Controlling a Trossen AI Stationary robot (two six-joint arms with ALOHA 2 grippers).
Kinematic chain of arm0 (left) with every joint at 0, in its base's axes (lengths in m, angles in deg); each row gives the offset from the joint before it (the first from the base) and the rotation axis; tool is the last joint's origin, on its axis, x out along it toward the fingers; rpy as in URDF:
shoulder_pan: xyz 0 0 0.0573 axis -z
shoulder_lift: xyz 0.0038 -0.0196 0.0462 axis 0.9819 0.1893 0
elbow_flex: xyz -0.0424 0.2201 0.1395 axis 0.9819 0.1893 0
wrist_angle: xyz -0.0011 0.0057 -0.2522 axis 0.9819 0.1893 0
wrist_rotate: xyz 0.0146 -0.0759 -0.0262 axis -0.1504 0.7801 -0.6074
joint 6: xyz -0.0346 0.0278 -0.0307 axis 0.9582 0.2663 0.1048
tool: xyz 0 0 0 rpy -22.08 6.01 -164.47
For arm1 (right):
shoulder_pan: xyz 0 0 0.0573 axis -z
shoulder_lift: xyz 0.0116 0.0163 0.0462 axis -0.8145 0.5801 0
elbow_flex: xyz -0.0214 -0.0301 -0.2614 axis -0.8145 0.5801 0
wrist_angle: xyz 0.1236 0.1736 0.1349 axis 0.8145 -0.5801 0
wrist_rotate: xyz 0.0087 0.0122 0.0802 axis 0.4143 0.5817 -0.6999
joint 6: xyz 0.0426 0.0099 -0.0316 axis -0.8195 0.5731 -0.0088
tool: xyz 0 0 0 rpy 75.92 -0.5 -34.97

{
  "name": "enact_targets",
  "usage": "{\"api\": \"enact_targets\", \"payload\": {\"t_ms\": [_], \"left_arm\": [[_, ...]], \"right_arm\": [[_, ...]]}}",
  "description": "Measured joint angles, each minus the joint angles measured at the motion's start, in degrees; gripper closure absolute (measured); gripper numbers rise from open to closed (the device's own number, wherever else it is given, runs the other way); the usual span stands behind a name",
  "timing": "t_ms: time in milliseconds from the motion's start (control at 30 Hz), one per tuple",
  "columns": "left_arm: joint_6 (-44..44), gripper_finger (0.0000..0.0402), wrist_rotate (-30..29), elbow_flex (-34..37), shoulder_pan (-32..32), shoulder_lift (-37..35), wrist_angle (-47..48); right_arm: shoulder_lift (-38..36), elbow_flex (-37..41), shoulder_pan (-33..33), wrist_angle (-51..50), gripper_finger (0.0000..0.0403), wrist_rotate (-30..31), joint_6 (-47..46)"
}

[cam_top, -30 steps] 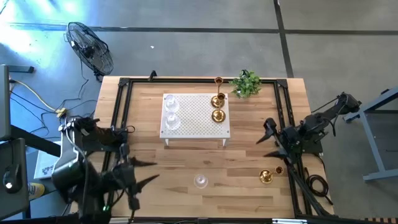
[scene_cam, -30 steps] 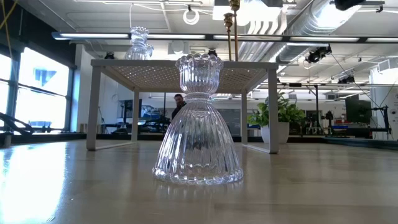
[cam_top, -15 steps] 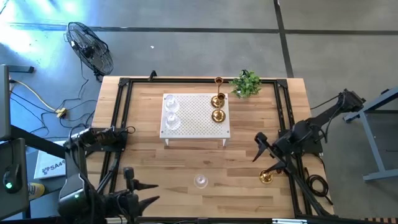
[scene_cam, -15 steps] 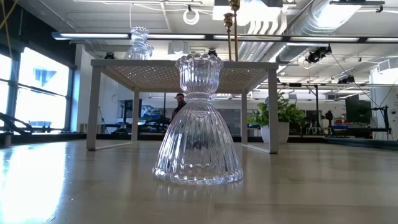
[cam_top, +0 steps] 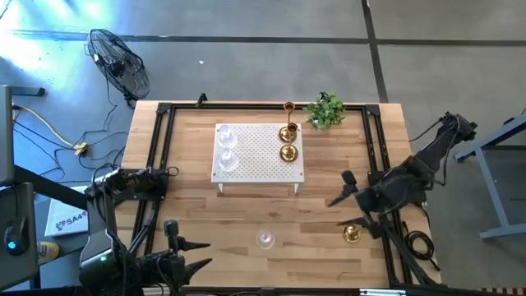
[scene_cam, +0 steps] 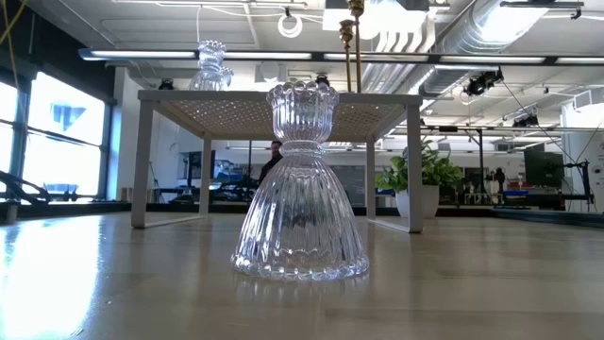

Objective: Pick & Place candle stick holders
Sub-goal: Put the gold candle holder on the shelf aligned with the other gold candle holders

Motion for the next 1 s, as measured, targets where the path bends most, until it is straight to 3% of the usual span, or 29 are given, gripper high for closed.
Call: {"api": "enact_targets", "payload": {"t_ms": [100,400,833,1000], "left_arm": [[-0.04,0.0247,0.00,0.00,0.00,0.00,0.00],[0.17,0.0247,0.65,0.83,0.01,-0.04,-0.07],[0.02,0.0247,-1.49,6.67,-0.02,0.02,0.00],[1.95,0.0247,-3.91,6.67,-0.02,0.02,-0.02]], "right_arm": [[5.23,-5.07,-1.69,-9.22,0.0157,4.57,-7.47],[18.84,-16.74,-5.56,-36.04,0.0157,3.42,-31.95],[27.92,-32.70,-5.59,-59.75,0.0157,-7.52,-53.64],[27.94,-33.47,-5.63,-66.08,0.0157,-10.48,-63.35]]}}
